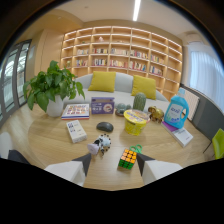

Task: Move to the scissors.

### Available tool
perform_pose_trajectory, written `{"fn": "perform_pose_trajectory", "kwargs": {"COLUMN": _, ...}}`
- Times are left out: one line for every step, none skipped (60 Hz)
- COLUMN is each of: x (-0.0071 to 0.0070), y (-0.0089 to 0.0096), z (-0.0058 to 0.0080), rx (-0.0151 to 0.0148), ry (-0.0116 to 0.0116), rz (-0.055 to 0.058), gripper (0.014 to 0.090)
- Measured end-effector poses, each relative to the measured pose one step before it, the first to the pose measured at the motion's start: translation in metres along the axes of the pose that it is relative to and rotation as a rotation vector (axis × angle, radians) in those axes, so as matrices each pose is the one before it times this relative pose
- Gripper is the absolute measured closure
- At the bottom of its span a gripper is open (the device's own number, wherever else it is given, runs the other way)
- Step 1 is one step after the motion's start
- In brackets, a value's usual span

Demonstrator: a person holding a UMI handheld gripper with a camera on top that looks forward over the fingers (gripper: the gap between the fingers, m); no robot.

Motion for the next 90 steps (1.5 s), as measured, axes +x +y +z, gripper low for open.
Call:
{"fn": "perform_pose_trajectory", "kwargs": {"x": 0.00080, "y": 0.00056, "z": -0.00048, "rx": -0.00085, "ry": 0.00160, "rz": -0.0015, "gripper": 0.0191}}
{"fn": "perform_pose_trajectory", "kwargs": {"x": 0.00067, "y": 0.00094, "z": -0.00076, "rx": -0.00111, "ry": 0.00132, "rz": -0.0018, "gripper": 0.0192}}
{"fn": "perform_pose_trajectory", "kwargs": {"x": 0.00105, "y": 0.00128, "z": -0.00115, "rx": -0.00154, "ry": 0.00147, "rz": -0.0017, "gripper": 0.0193}}
{"fn": "perform_pose_trajectory", "kwargs": {"x": 0.00143, "y": 0.00187, "z": -0.00161, "rx": -0.00234, "ry": 0.00096, "rz": -0.0021, "gripper": 0.0192}}
{"fn": "perform_pose_trajectory", "kwargs": {"x": 0.00193, "y": 0.00245, "z": -0.00173, "rx": -0.00300, "ry": 0.00124, "rz": -0.0019, "gripper": 0.0193}}
{"fn": "perform_pose_trajectory", "kwargs": {"x": 0.00378, "y": 0.00261, "z": -0.00378, "rx": -0.00342, "ry": 0.00102, "rz": -0.0015, "gripper": 0.0193}}
{"fn": "perform_pose_trajectory", "kwargs": {"x": 0.00316, "y": 0.00246, "z": -0.00234, "rx": -0.00276, "ry": 0.00143, "rz": -0.0016, "gripper": 0.0193}}
{"fn": "perform_pose_trajectory", "kwargs": {"x": 0.00357, "y": 0.00245, "z": -0.00224, "rx": -0.00246, "ry": 0.00139, "rz": -0.0012, "gripper": 0.0193}}
{"fn": "perform_pose_trajectory", "kwargs": {"x": 0.00664, "y": 0.00365, "z": -0.00279, "rx": -0.00271, "ry": 0.00022, "rz": 0.0002, "gripper": 0.0194}}
{"fn": "perform_pose_trajectory", "kwargs": {"x": 0.00441, "y": 0.00248, "z": -0.00266, "rx": -0.00496, "ry": 0.00336, "rz": 0.0014, "gripper": 0.0193}}
{"fn": "perform_pose_trajectory", "kwargs": {"x": 0.00424, "y": 0.00280, "z": -0.00191, "rx": -0.00530, "ry": 0.00379, "rz": 0.0014, "gripper": 0.0194}}
{"fn": "perform_pose_trajectory", "kwargs": {"x": 0.00186, "y": 0.00143, "z": 0.00137, "rx": -0.00572, "ry": 0.00470, "rz": 0.0015, "gripper": 0.0193}}
{"fn": "perform_pose_trajectory", "kwargs": {"x": 0.00402, "y": 0.00279, "z": -0.00132, "rx": -0.00519, "ry": 0.00261, "rz": 0.0011, "gripper": 0.0193}}
{"fn": "perform_pose_trajectory", "kwargs": {"x": 0.00486, "y": 0.00249, "z": -0.00097, "rx": -0.00554, "ry": 0.00359, "rz": 0.0014, "gripper": 0.0193}}
{"fn": "perform_pose_trajectory", "kwargs": {"x": 0.00533, "y": 0.00241, "z": -0.00044, "rx": -0.00576, "ry": 0.00535, "rz": 0.0019, "gripper": 0.0193}}
{"fn": "perform_pose_trajectory", "kwargs": {"x": 0.00345, "y": 0.00129, "z": 0.00385, "rx": -0.00585, "ry": 0.00934, "rz": 0.0018, "gripper": 0.0192}}
{"fn": "perform_pose_trajectory", "kwargs": {"x": 0.00638, "y": 0.00251, "z": -0.00065, "rx": -0.00513, "ry": 0.00765, "rz": 0.0019, "gripper": 0.0192}}
{"fn": "perform_pose_trajectory", "kwargs": {"x": 0.01163, "y": 0.00453, "z": -0.00142, "rx": -0.00244, "ry": 0.00350, "rz": 0.0015, "gripper": 0.0192}}
{"fn": "perform_pose_trajectory", "kwargs": {"x": 0.00670, "y": 0.00159, "z": 0.00116, "rx": -0.00306, "ry": 0.00855, "rz": 0.0009, "gripper": 0.0191}}
{"fn": "perform_pose_trajectory", "kwargs": {"x": 0.00655, "y": 0.00159, "z": 0.00139, "rx": -0.00288, "ry": 0.00889, "rz": 0.0005, "gripper": 0.0191}}
{"fn": "perform_pose_trajectory", "kwargs": {"x": 0.00619, "y": 0.00166, "z": 0.00186, "rx": -0.00315, "ry": 0.00855, "rz": 0.0004, "gripper": 0.0191}}
{"fn": "perform_pose_trajectory", "kwargs": {"x": 0.00103, "y": -0.00079, "z": 0.00325, "rx": -0.00543, "ry": 0.01266, "rz": -0.0002, "gripper": 0.0192}}
{"fn": "perform_pose_trajectory", "kwargs": {"x": 0.00612, "y": 0.00140, "z": 0.00230, "rx": -0.00301, "ry": 0.00683, "rz": 0.0003, "gripper": 0.0191}}
{"fn": "perform_pose_trajectory", "kwargs": {"x": 0.00606, "y": 0.00121, "z": 0.00247, "rx": -0.00226, "ry": 0.00562, "rz": 0.0007, "gripper": 0.0195}}
{"fn": "perform_pose_trajectory", "kwargs": {"x": 0.00500, "y": 0.00025, "z": 0.00420, "rx": -0.00218, "ry": 0.00559, "rz": 0.0009, "gripper": 0.0194}}
{"fn": "perform_pose_trajectory", "kwargs": {"x": 0.00920, "y": 0.00305, "z": 0.00253, "rx": 0.00060, "ry": 0.00094, "rz": 0.0017, "gripper": 0.0192}}
{"fn": "perform_pose_trajectory", "kwargs": {"x": 0.00494, "y": 0.00072, "z": 0.00320, "rx": -0.00086, "ry": 0.00505, "rz": 0.0015, "gripper": 0.0193}}
{"fn": "perform_pose_trajectory", "kwargs": {"x": 0.00474, "y": 0.00042, "z": 0.00378, "rx": -0.00045, "ry": 0.00531, "rz": 0.0020, "gripper": 0.0190}}
{"fn": "perform_pose_trajectory", "kwargs": {"x": 0.00423, "y": 0.00020, "z": 0.00348, "rx": -0.00043, "ry": 0.00443, "rz": 0.0022, "gripper": 0.0189}}
{"fn": "perform_pose_trajectory", "kwargs": {"x": 0.00302, "y": -0.00040, "z": 0.00385, "rx": -0.00050, "ry": 0.00309, "rz": 0.0020, "gripper": 0.0190}}
{"fn": "perform_pose_trajectory", "kwargs": {"x": 0.00309, "y": -0.00017, "z": 0.00400, "rx": -0.00059, "ry": 0.00160, "rz": 0.0013, "gripper": 0.0190}}
{"fn": "perform_pose_trajectory", "kwargs": {"x": 0.00217, "y": -0.00118, "z": 0.00459, "rx": -0.00176, "ry": 0.00196, "rz": 0.0004, "gripper": 0.0189}}
{"fn": "perform_pose_trajectory", "kwargs": {"x": 0.00272, "y": -0.00037, "z": 0.00427, "rx": -0.00042, "ry": -0.00016, "rz": 0.0005, "gripper": 0.0190}}
{"fn": "perform_pose_trajectory", "kwargs": {"x": 0.00229, "y": -0.00049, "z": 0.00443, "rx": -0.00038, "ry": -0.00005, "rz": 0.0007, "gripper": 0.0190}}
{"fn": "perform_pose_trajectory", "kwargs": {"x": 0.00267, "y": -0.00022, "z": 0.00449, "rx": -0.00047, "ry": 0.00019, "rz": 0.0007, "gripper": 0.0190}}
{"fn": "perform_pose_trajectory", "kwargs": {"x": 0.00102, "y": -0.00126, "z": 0.00519, "rx": -0.00073, "ry": 0.00081, "rz": 0.0016, "gripper": 0.0190}}
{"fn": "perform_pose_trajectory", "kwargs": {"x": 0.00148, "y": -0.00030, "z": 0.00461, "rx": -0.00119, "ry": -0.00089, "rz": 0.0003, "gripper": 0.0190}}
{"fn": "perform_pose_trajectory", "kwargs": {"x": 0.00097, "y": -0.00064, "z": 0.00473, "rx": -0.00146, "ry": -0.00261, "rz": -0.0007, "gripper": 0.0187}}
{"fn": "perform_pose_trajectory", "kwargs": {"x": 0.00067, "y": -0.00048, "z": 0.00451, "rx": -0.00166, "ry": -0.00439, "rz": -0.0005, "gripper": 0.0189}}
{"fn": "perform_pose_trajectory", "kwargs": {"x": 0.00027, "y": -0.00068, "z": 0.00440, "rx": -0.00246, "ry": -0.00492, "rz": -0.0005, "gripper": 0.0189}}
{"fn": "perform_pose_trajectory", "kwargs": {"x": 0.00062, "y": -0.00016, "z": 0.00452, "rx": -0.00334, "ry": -0.00441, "rz": -0.0006, "gripper": 0.0188}}
{"fn": "perform_pose_trajectory", "kwargs": {"x": 0.00045, "y": 0.00018, "z": 0.00524, "rx": -0.00360, "ry": -0.00232, "rz": -0.0008, "gripper": 0.0190}}
{"fn": "perform_pose_trajectory", "kwargs": {"x": 0.00056, "y": -0.00021, "z": 0.00437, "rx": -0.00416, "ry": -0.00310, "rz": 0.0001, "gripper": 0.0188}}
{"fn": "perform_pose_trajectory", "kwargs": {"x": 0.00049, "y": -0.00044, "z": 0.00423, "rx": -0.00248, "ry": -0.00372, "rz": 0.0005, "gripper": 0.0188}}
{"fn": "perform_pose_trajectory", "kwargs": {"x": 0.00003, "y": -0.00085, "z": 0.00427, "rx": -0.00104, "ry": -0.00456, "rz": 0.0012, "gripper": 0.0189}}
{"fn": "perform_pose_trajectory", "kwargs": {"x": -0.00014, "y": -0.00074, "z": 0.00471, "rx": -0.00128, "ry": -0.00416, "rz": 0.0019, "gripper": 0.0188}}
{"fn": "perform_pose_trajectory", "kwargs": {"x": 0.00002, "y": -0.00048, "z": 0.00389, "rx": -0.00247, "ry": -0.00501, "rz": 0.0023, "gripper": 0.0187}}
{"fn": "perform_pose_trajectory", "kwargs": {"x": -0.00023, "y": -0.00024, "z": 0.00389, "rx": -0.00355, "ry": -0.00527, "rz": 0.0027, "gripper": 0.0190}}
{"fn": "perform_pose_trajectory", "kwargs": {"x": -0.00033, "y": -0.00049, "z": 0.00386, "rx": -0.00318, "ry": -0.00559, "rz": 0.0027, "gripper": 0.0189}}
{"fn": "perform_pose_trajectory", "kwargs": {"x": -0.00022, "y": -0.00067, "z": 0.00378, "rx": -0.00257, "ry": -0.00574, "rz": 0.0025, "gripper": 0.0190}}
{"fn": "perform_pose_trajectory", "kwargs": {"x": -0.00032, "y": -0.00086, "z": 0.00406, "rx": -0.00217, "ry": -0.00544, "rz": 0.0025, "gripper": 0.0190}}
{"fn": "perform_pose_trajectory", "kwargs": {"x": -0.00029, "y": -0.00079, "z": 0.00405, "rx": -0.00307, "ry": -0.00497, "rz": 0.0036, "gripper": 0.0190}}
{"fn": "perform_pose_trajectory", "kwargs": {"x": -0.00087, "y": -0.00056, "z": 0.00422, "rx": -0.00400, "ry": -0.00328, "rz": 0.0040, "gripper": 0.0192}}
{"fn": "perform_pose_trajectory", "kwargs": {"x": -0.00019, "y": -0.00037, "z": 0.00404, "rx": -0.00415, "ry": -0.00340, "rz": 0.0039, "gripper": 0.0190}}
{"fn": "perform_pose_trajectory", "kwargs": {"x": -0.00081, "y": -0.00047, "z": 0.00363, "rx": -0.00337, "ry": -0.00289, "rz": 0.0025, "gripper": 0.0190}}
{"fn": "perform_pose_trajectory", "kwargs": {"x": -0.00036, "y": -0.00049, "z": 0.00335, "rx": -0.00282, "ry": -0.00377, "rz": 0.0022, "gripper": 0.0190}}
{"fn": "perform_pose_trajectory", "kwargs": {"x": -0.00034, "y": -0.00069, "z": 0.00344, "rx": -0.00144, "ry": -0.00366, "rz": 0.0025, "gripper": 0.0190}}
{"fn": "perform_pose_trajectory", "kwargs": {"x": -0.00074, "y": -0.00059, "z": 0.00351, "rx": -0.00149, "ry": -0.00293, "rz": 0.0029, "gripper": 0.0185}}
{"fn": "perform_pose_trajectory", "kwargs": {"x": -0.00034, "y": -0.00031, "z": 0.00315, "rx": -0.00188, "ry": -0.00201, "rz": 0.0015, "gripper": 0.0183}}
{"fn": "perform_pose_trajectory", "kwargs": {"x": 0.00038, "y": -0.00021, "z": 0.00329, "rx": -0.00341, "ry": -0.00286, "rz": 0.0012, "gripper": 0.0186}}
{"fn": "perform_pose_trajectory", "kwargs": {"x": -0.00035, "y": 0.00026, "z": 0.00268, "rx": -0.00334, "ry": -0.00136, "rz": -0.0006, "gripper": 0.0186}}
{"fn": "perform_pose_trajectory", "kwargs": {"x": -0.00041, "y": -0.00009, "z": 0.00237, "rx": -0.00281, "ry": -0.00157, "rz": -0.0005, "gripper": 0.0187}}
{"fn": "perform_pose_trajectory", "kwargs": {"x": -0.00061, "y": 0.00010, "z": 0.00227, "rx": -0.00186, "ry": -0.00202, "rz": 0.0000, "gripper": 0.0189}}
{"fn": "perform_pose_trajectory", "kwargs": {"x": -0.00058, "y": 0.00000, "z": 0.00191, "rx": -0.00167, "ry": -0.00258, "rz": 0.0008, "gripper": 0.0185}}
{"fn": "perform_pose_trajectory", "kwargs": {"x": -0.00072, "y": 0.00003, "z": 0.00196, "rx": -0.00193, "ry": -0.00232, "rz": 0.0019, "gripper": 0.0186}}
{"fn": "perform_pose_trajectory", "kwargs": {"x": -0.00090, "y": 0.00006, "z": 0.00182, "rx": -0.00231, "ry": -0.00268, "rz": 0.0021, "gripper": 0.0187}}
{"fn": "perform_pose_trajectory", "kwargs": {"x": -0.00106, "y": 0.00012, "z": 0.00142, "rx": -0.00231, "ry": -0.00370, "rz": 0.0018, "gripper": 0.0187}}
{"fn": "perform_pose_trajectory", "kwargs": {"x": -0.00048, "y": 0.00025, "z": 0.00086, "rx": -0.00279, "ry": -0.00531, "rz": 0.0016, "gripper": 0.0187}}
{"fn": "perform_pose_trajectory", "kwargs": {"x": -0.00085, "y": 0.00016, "z": 0.00155, "rx": -0.00191, "ry": -0.00345, "rz": 0.0018, "gripper": 0.0187}}
{"fn": "perform_pose_trajectory", "kwargs": {"x": -0.00094, "y": 0.00029, "z": 0.00092, "rx": -0.00202, "ry": -0.00321, "rz": 0.0020, "gripper": 0.0187}}
{"fn": "perform_pose_trajectory", "kwargs": {"x": -0.00052, "y": 0.00034, "z": 0.00083, "rx": -0.00208, "ry": -0.00238, "rz": 0.0017, "gripper": 0.0188}}
{"fn": "perform_pose_trajectory", "kwargs": {"x": -0.00033, "y": 0.00027, "z": 0.00067, "rx": -0.00208, "ry": -0.00168, "rz": 0.0012, "gripper": 0.0187}}
{"fn": "perform_pose_trajectory", "kwargs": {"x": -0.00042, "y": 0.00030, "z": 0.00070, "rx": -0.00147, "ry": -0.00157, "rz": 0.0011, "gripper": 0.0188}}
{"fn": "perform_pose_trajectory", "kwargs": {"x": -0.00040, "y": 0.00022, "z": 0.00060, "rx": -0.00107, "ry": -0.00180, "rz": 0.0005, "gripper": 0.0187}}
{"fn": "perform_pose_trajectory", "kwargs": {"x": -0.00044, "y": 0.00015, "z": 0.00066, "rx": -0.00056, "ry": -0.00129, "rz": 0.0004, "gripper": 0.0186}}
{"fn": "perform_pose_trajectory", "kwargs": {"x": -0.00067, "y": 0.00024, "z": 0.00063, "rx": -0.00023, "ry": -0.00132, "rz": 0.0008, "gripper": 0.0187}}
{"fn": "perform_pose_trajectory", "kwargs": {"x": -0.00020, "y": 0.00013, "z": 0.00055, "rx": -0.00011, "ry": 0.00002, "rz": 0.0006, "gripper": 0.0186}}
{"fn": "perform_pose_trajectory", "kwargs": {"x": -0.00020, "y": 0.00000, "z": 0.00054, "rx": 0.00011, "ry": -0.00060, "rz": 0.0008, "gripper": 0.0185}}
{"fn": "perform_pose_trajectory", "kwargs": {"x": 0.00002, "y": -0.00005, "z": 0.00046, "rx": 0.00008, "ry": -0.00135, "rz": 0.0009, "gripper": 0.0185}}
{"fn": "perform_pose_trajectory", "kwargs": {"x": -0.00075, "y": -0.00009, "z": 0.00009, "rx": -0.00022, "ry": -0.00190, "rz": 0.0008, "gripper": 0.0188}}
{"fn": "perform_pose_trajectory", "kwargs": {"x": -0.00053, "y": 0.00001, "z": 0.00009, "rx": 0.00014, "ry": -0.00170, "rz": 0.0007, "gripper": 0.0185}}
{"fn": "perform_pose_trajectory", "kwargs": {"x": -0.00038, "y": -0.00014, "z": 0.00002, "rx": 0.00035, "ry": -0.00151, "rz": 0.0008, "gripper": 0.0185}}
{"fn": "perform_pose_trajectory", "kwargs": {"x": -0.00037, "y": -0.00004, "z": -0.00002, "rx": 0.00031, "ry": -0.00164, "rz": 0.0011, "gripper": 0.0186}}
{"fn": "perform_pose_trajectory", "kwargs": {"x": -0.00036, "y": -0.00009, "z": 0.00000, "rx": 0.00024, "ry": -0.00177, "rz": 0.0013, "gripper": 0.0185}}
{"fn": "perform_pose_trajectory", "kwargs": {"x": -0.00034, "y": -0.00007, "z": 0.00003, "rx": 0.00003, "ry": -0.00156, "rz": 0.0011, "gripper": 0.0185}}
{"fn": "perform_pose_trajectory", "kwargs": {"x": -0.00015, "y": 0.00005, "z": -0.00012, "rx": -0.00038, "ry": -0.00053, "rz": 0.0009, "gripper": 0.0186}}
{"fn": "perform_pose_trajectory", "kwargs": {"x": -0.00004, "y": 0.00006, "z": -0.00008, "rx": -0.00043, "ry": 0.00005, "rz": 0.0008, "gripper": 0.0187}}
{"fn": "perform_pose_trajectory", "kwargs": {"x": -0.00002, "y": 0.00013, "z": 0.00005, "rx": 0.00022, "ry": 0.00003, "rz": 0.0006, "gripper": 0.0188}}
{"fn": "perform_pose_trajectory", "kwargs": {"x": 0.00003, "y": -0.00003, "z": -0.00005, "rx": -0.00001, "ry": 0.00029, "rz": 0.0003, "gripper": 0.0187}}
{"fn": "perform_pose_trajectory", "kwargs": {"x": 0.00011, "y": 0.00009, "z": -0.00012, "rx": -0.00037, "ry": 0.00031, "rz": 0.0004, "gripper": 0.0190}}
